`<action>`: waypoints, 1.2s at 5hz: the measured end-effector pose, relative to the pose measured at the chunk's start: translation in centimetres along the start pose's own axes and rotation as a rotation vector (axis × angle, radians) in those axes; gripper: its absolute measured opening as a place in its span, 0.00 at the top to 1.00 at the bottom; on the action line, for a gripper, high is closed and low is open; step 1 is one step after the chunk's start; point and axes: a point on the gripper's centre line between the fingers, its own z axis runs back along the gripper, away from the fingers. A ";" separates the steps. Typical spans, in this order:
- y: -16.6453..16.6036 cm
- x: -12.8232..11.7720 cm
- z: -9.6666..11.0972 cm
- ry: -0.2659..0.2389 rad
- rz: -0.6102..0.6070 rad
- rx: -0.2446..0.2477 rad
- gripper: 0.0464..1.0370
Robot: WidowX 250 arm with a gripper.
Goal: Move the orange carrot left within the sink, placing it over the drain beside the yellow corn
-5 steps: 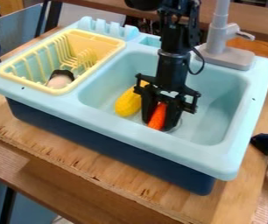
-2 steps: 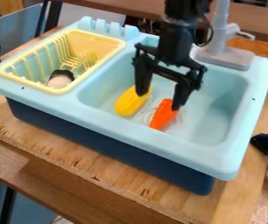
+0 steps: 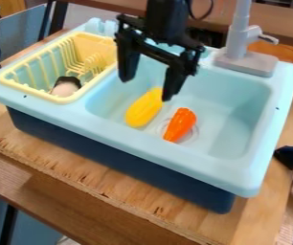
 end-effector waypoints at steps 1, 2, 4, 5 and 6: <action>2.2 -0.9 -0.1 0.074 -0.037 0.011 0.04; 2.0 -1.0 -0.1 0.075 -0.048 0.010 0.04; 2.1 -1.0 -0.1 0.075 -0.046 0.011 0.04; 2.0 -0.9 -0.1 0.073 -0.048 0.011 0.04; 2.0 -1.0 -0.1 0.075 -0.048 0.010 0.04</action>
